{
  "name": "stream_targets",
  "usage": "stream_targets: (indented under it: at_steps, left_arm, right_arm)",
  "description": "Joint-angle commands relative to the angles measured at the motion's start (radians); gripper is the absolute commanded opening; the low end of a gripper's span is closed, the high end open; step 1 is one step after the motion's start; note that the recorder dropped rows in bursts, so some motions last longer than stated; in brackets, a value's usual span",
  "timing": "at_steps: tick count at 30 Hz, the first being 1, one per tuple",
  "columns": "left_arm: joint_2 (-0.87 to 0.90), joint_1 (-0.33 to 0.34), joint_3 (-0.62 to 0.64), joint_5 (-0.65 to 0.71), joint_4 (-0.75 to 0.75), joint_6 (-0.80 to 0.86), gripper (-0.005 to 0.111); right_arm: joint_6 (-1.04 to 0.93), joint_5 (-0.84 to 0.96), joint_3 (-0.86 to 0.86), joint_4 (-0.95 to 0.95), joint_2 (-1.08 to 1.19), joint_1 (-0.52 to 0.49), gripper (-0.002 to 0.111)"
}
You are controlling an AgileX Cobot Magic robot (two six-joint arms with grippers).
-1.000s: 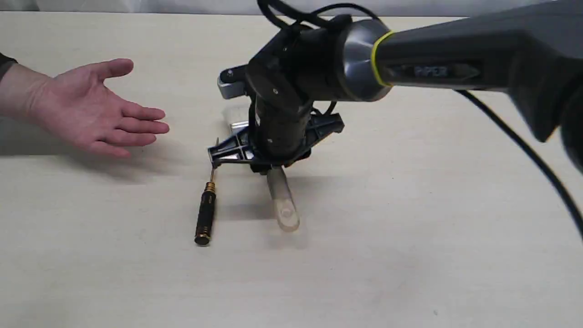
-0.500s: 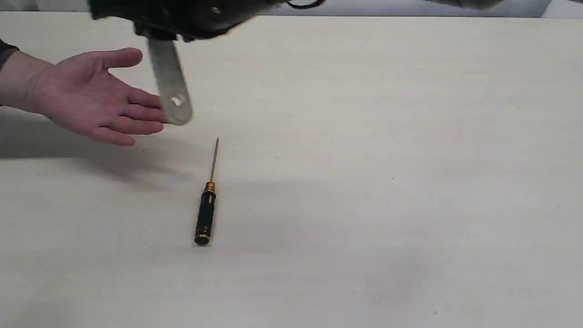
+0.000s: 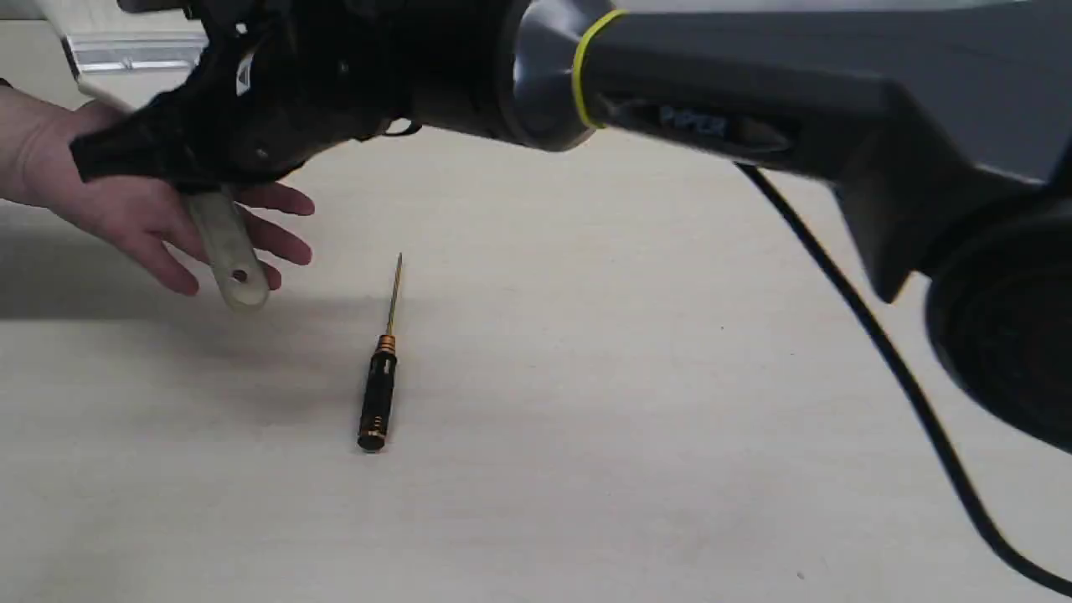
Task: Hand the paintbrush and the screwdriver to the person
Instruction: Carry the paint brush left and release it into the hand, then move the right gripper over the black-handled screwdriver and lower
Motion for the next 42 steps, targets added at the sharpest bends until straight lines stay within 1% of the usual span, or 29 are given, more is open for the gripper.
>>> stream_targets:
  at_steps: [1, 6, 16, 21, 25, 28, 31, 42]
  left_arm:
    - [-0.002, -0.008, 0.002, -0.006, -0.003, -0.002, 0.000]
    - [-0.002, -0.008, 0.002, -0.006, -0.003, -0.002, 0.000]
    - [-0.002, -0.008, 0.002, -0.006, -0.003, -0.002, 0.000]
    - [-0.002, -0.008, 0.002, -0.004, -0.005, -0.002, 0.000]
    - [-0.002, -0.008, 0.002, -0.006, -0.005, -0.002, 0.000]
    - [-0.002, -0.008, 0.002, -0.006, -0.005, -0.002, 0.000]
    - [-0.002, -0.008, 0.002, -0.006, -0.005, -0.002, 0.000]
    - [-0.002, -0.008, 0.002, -0.006, -0.005, -0.002, 0.000]
  right_arm:
    - [-0.010, 0.004, -0.011, 0.004, 0.021, -0.003, 0.049]
    - [-0.010, 0.079, -0.011, 0.004, -0.007, -0.003, 0.050]
    - [-0.039, 0.286, -0.011, 0.004, -0.205, -0.003, 0.050]
    - [-0.004, 0.385, -0.011, 0.000, -0.280, -0.003, 0.050]
    - [0.049, 0.504, -0.011, -0.055, -0.292, -0.003, 0.050]
    - [0.145, 0.629, -0.011, -0.156, -0.288, -0.003, 0.050]
    - [0.188, 0.701, -0.011, -0.211, -0.283, -0.003, 0.050]
    - [0.235, 0.730, -0.011, -0.206, -0.206, -0.003, 0.050]
